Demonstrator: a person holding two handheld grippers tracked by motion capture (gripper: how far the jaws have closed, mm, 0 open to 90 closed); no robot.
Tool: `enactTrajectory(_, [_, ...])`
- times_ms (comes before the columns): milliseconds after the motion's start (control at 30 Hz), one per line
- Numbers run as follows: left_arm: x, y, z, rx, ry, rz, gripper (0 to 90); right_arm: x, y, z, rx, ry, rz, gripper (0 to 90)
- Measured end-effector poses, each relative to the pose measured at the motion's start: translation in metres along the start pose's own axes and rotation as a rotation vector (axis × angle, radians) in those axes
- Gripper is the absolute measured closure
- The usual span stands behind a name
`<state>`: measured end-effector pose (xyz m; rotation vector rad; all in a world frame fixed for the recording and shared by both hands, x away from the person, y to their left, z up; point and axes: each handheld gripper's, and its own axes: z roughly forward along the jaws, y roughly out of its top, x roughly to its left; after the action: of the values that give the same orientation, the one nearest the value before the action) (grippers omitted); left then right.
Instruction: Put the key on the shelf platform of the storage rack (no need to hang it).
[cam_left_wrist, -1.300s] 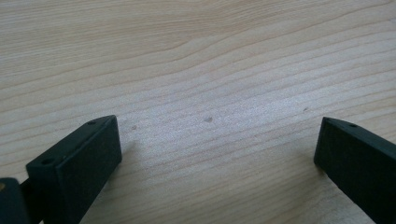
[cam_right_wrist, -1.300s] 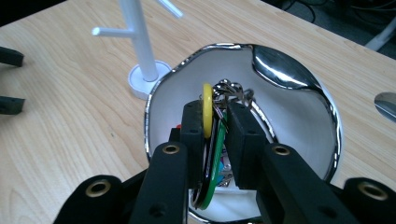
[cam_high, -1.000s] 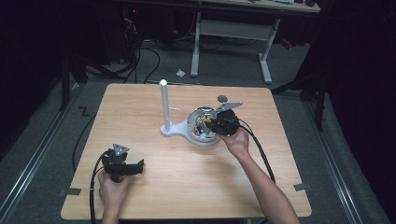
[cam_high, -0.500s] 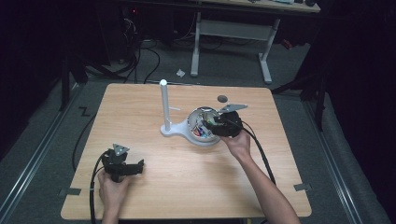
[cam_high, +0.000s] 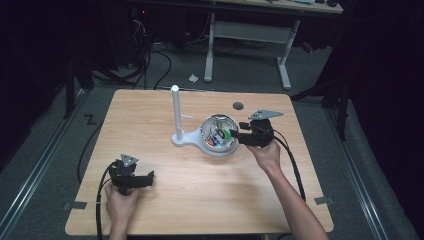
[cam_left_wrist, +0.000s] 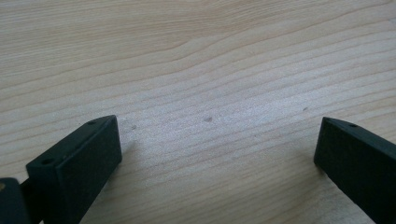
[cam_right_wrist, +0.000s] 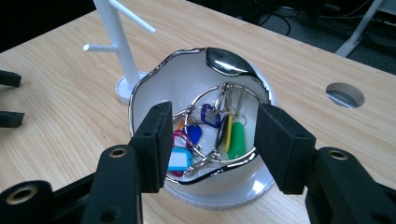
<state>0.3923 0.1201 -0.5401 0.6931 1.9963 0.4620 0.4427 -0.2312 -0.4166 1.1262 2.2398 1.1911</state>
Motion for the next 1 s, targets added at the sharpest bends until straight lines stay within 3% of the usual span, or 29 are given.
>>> enactTrajectory(667, [0.0,0.0,0.0,0.0,0.0,0.001,1.0,-0.02,-0.011,-0.043,-0.049,-0.036,0.046,46.5])
enactTrajectory(1000, [0.0,0.0,0.0,-0.001,0.0,0.001,1.1,-0.022,-0.015,-0.056,-0.057,-0.051,0.051,46.5])
